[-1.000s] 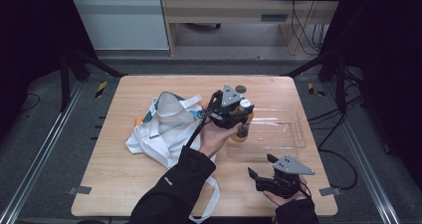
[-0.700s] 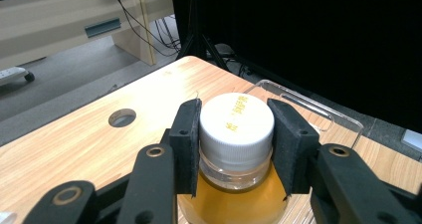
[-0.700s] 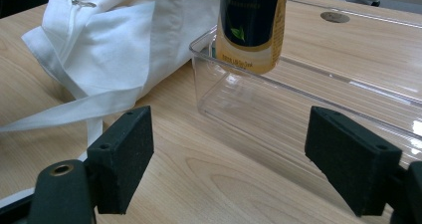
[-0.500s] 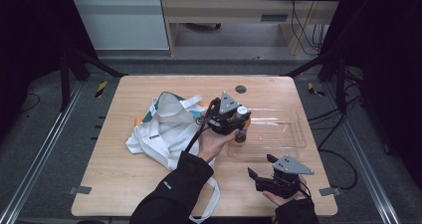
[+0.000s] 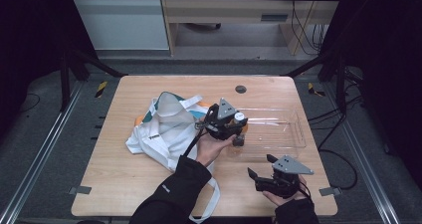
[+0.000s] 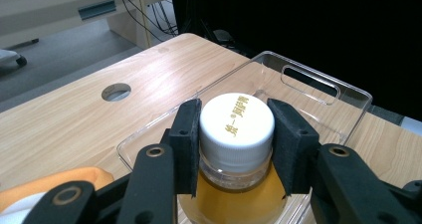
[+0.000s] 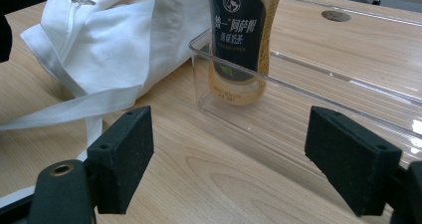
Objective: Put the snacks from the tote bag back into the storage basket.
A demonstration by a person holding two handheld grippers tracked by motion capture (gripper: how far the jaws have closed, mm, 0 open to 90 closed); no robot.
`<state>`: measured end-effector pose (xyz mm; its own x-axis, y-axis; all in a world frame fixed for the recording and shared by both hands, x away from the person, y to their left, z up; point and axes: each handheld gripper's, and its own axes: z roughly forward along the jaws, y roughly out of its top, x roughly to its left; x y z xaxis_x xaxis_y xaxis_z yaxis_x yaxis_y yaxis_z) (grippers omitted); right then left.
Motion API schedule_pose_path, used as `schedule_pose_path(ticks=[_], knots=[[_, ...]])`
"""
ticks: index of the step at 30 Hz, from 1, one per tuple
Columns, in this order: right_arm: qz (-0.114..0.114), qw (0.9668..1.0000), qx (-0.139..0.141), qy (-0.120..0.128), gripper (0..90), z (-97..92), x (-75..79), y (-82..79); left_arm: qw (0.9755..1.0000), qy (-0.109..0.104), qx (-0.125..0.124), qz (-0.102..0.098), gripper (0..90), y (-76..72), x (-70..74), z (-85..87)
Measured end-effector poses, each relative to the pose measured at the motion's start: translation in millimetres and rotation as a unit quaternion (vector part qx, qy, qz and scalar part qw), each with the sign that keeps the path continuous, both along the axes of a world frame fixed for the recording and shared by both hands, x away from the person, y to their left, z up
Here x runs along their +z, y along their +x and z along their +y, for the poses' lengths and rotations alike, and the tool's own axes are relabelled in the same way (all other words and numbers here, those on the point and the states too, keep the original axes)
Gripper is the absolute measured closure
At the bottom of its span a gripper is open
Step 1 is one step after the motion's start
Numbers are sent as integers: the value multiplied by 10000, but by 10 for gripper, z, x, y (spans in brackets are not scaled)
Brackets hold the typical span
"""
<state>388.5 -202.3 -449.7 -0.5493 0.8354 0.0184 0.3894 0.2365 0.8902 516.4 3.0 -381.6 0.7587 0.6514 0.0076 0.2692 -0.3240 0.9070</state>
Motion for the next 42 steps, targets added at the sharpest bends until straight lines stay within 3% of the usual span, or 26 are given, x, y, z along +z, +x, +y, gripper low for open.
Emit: schedule_pose_path(ticks=[12, 28, 34, 42], knots=[[8, 10000, -5, 22, 194, 2, -3, 2, 9999, 94, -19, 64, 588, -4, -76, -25], [49, 10000, -27, -9, 191, 4, -11, 7, 9999, 20, -108, -88, 578, -22, -122, -21], [59, 10000, -49, 16, 189, -1, -14, 11, 9999, 41, -95, 41, 495, -25, -105, 23], [34, 9999, -113, -11, 178, -22, -16, 25, 9997, 124, -213, 59, 397, -126, -40, 225]])
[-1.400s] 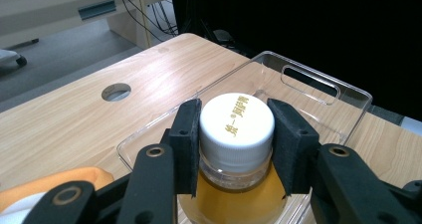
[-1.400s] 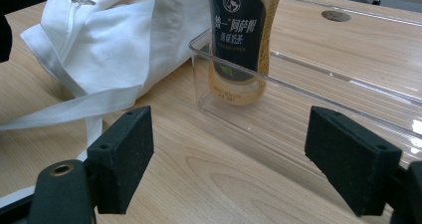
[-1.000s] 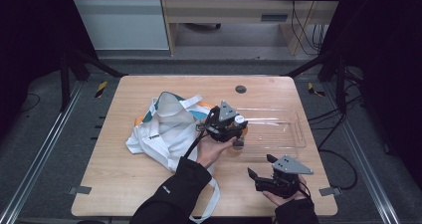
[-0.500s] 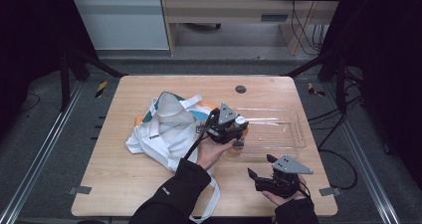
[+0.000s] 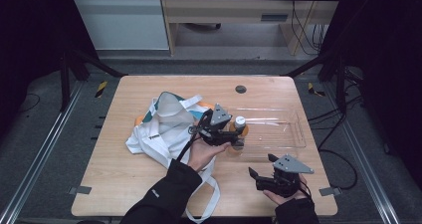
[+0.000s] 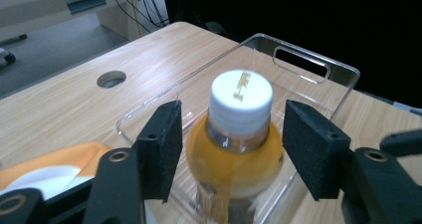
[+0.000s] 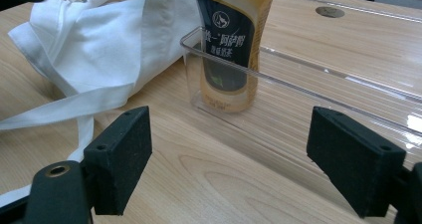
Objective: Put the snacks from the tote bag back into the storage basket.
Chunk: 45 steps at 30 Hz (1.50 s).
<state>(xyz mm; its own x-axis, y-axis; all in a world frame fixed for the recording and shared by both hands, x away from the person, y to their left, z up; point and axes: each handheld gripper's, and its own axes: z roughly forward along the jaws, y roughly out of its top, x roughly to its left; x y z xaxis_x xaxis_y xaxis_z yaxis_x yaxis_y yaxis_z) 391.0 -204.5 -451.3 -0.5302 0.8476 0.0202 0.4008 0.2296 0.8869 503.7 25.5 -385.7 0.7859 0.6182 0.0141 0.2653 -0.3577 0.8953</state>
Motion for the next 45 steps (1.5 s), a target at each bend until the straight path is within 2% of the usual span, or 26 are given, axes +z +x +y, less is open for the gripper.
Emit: schedule_pose_path(ticks=[10, 18, 23, 26, 40, 45], knots=[[22, 10000, -78, -20, 168, -29, -6, 19, 9999, 20, -118, 94, 336, -157, 18, 355], [62, 9999, -128, -20, 161, -45, -15, 27, 9996, 281, -77, 28, 323, -275, -61, 566], [61, 9998, -160, -37, 157, -57, -16, 31, 9997, 229, -45, 31, 311, -350, -131, 702], [73, 9998, -171, -38, 156, -58, -17, 31, 9995, 296, -34, 49, 307, -393, -182, 780], [52, 9998, -186, -38, 155, -75, -15, 29, 9987, 405, 224, 191, 290, -617, -425, 1274], [90, 9998, -189, -57, 151, -74, -21, 29, 9983, 367, 379, 250, 282, -658, -488, 1466]])
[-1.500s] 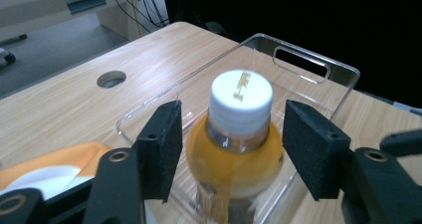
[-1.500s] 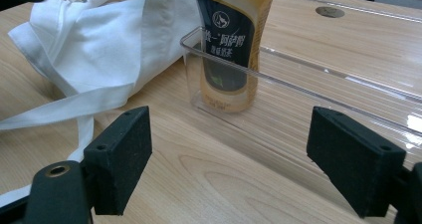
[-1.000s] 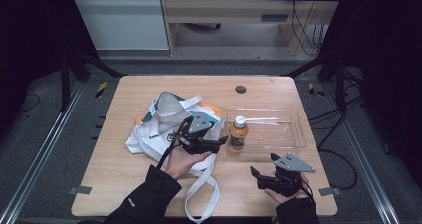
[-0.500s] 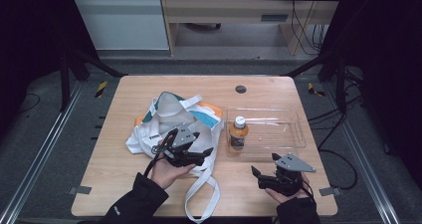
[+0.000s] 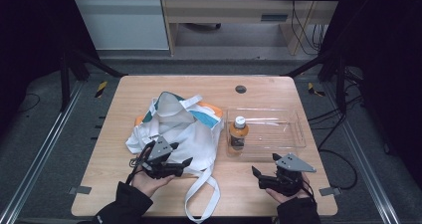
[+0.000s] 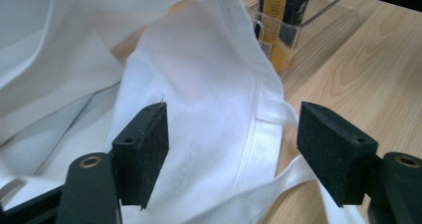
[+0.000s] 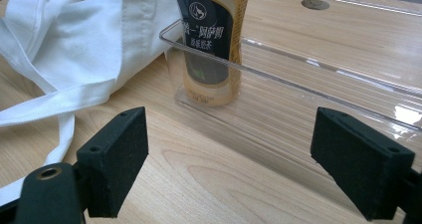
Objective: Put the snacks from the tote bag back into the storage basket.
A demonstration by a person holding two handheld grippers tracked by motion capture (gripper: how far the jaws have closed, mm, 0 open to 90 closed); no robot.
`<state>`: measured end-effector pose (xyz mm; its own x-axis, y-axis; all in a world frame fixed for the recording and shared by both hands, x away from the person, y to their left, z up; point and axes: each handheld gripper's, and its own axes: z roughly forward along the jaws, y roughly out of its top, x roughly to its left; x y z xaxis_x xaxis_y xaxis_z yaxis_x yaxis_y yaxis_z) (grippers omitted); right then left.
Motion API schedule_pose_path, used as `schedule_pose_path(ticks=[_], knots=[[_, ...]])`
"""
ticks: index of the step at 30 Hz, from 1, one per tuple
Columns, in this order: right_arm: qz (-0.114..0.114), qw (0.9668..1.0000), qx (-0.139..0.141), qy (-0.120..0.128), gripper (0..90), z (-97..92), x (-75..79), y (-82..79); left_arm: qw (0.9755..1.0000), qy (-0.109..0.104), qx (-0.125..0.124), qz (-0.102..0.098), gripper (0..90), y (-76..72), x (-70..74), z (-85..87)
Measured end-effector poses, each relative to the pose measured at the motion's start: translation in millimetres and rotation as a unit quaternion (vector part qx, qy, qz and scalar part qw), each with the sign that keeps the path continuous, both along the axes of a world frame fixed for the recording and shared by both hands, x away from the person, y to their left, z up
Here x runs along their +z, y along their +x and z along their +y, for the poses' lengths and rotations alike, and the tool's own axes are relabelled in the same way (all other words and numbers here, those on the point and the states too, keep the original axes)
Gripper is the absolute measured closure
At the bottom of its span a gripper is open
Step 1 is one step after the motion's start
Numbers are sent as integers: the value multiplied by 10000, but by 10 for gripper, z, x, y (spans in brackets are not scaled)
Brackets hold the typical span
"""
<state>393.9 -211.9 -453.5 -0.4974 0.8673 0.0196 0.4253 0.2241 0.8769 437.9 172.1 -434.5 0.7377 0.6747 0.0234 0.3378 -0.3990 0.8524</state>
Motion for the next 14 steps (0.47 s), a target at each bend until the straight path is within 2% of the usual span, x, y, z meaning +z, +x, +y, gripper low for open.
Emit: schedule_pose_path(ticks=[8, 14], knots=[[49, 10000, -4, -44, 144, -17, -17, 13, 9996, -89, 280, -54, 276, -74, -58, 289], [100, 9999, 17, -101, 142, -24, -35, 37, 9982, -221, 562, -60, 276, -97, -86, 527]])
